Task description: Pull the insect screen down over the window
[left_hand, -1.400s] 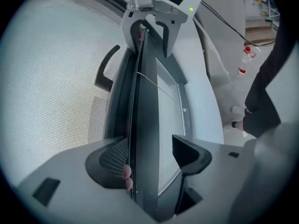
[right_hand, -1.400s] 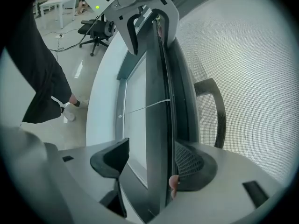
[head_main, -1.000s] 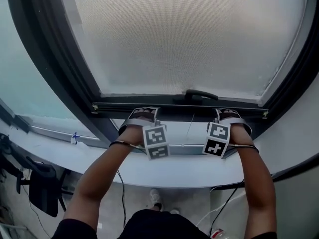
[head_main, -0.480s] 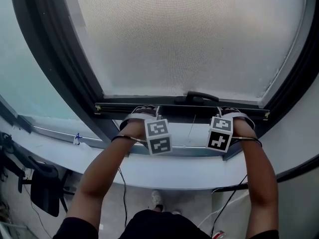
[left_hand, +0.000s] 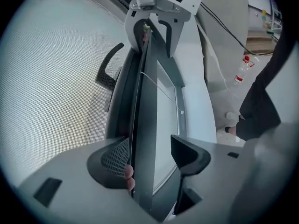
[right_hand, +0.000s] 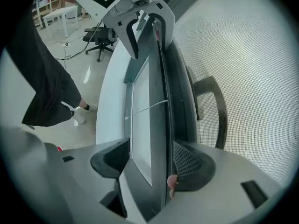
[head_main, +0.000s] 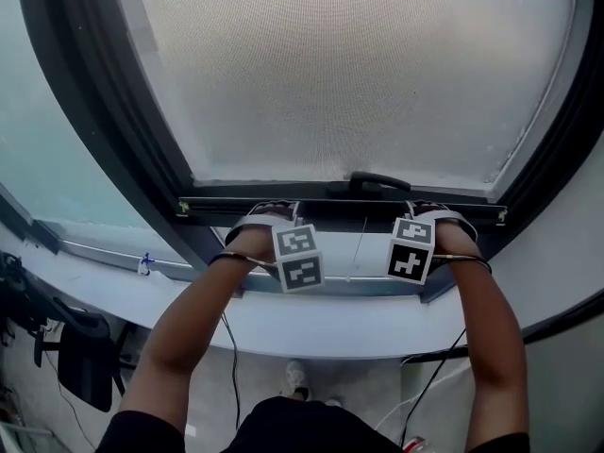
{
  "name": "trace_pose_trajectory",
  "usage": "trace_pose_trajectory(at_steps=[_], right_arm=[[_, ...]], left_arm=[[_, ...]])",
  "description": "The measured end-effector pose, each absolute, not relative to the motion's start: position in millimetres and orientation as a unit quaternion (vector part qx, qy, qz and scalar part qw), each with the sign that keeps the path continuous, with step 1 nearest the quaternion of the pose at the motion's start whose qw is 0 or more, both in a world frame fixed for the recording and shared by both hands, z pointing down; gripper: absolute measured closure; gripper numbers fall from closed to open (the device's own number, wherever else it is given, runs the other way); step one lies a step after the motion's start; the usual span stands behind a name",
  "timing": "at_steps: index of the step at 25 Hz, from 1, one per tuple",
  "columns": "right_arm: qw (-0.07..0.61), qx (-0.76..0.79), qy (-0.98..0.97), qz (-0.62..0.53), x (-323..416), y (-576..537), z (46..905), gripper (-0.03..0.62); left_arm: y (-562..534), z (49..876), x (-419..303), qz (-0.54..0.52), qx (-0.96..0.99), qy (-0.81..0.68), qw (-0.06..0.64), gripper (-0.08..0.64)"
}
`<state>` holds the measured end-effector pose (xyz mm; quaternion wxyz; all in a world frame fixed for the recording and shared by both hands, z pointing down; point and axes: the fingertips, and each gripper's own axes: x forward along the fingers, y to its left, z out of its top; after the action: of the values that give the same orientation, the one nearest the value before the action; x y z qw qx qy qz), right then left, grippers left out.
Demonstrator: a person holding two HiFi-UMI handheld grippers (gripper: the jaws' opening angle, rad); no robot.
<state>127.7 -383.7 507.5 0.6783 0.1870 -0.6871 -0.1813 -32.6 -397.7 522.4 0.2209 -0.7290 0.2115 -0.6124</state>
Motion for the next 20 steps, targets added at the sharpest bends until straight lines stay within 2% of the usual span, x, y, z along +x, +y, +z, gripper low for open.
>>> trace_pose_trajectory(at_steps=[6,11,20], right_arm=[[0.673,0.191,-0.688,-0.192,128.7,-384.3,505.8,0.296],[0.674,0.181,-0.691,-0.188,128.5,-380.6,502.5,0.296],[0.676,0.190,-0.688,-0.184,127.9,-383.5,505.7,0.296]], left_arm=[[-400.1,518.5,-32.1,-0.589,-0.738,0.233,0.232,0.285],[-394.5,513.7,-33.1,-0.599,-0.743,0.207,0.217,0.290],[-398.2,519.1,-34.2,-0.620,-0.718,0.208,0.240,0.290]])
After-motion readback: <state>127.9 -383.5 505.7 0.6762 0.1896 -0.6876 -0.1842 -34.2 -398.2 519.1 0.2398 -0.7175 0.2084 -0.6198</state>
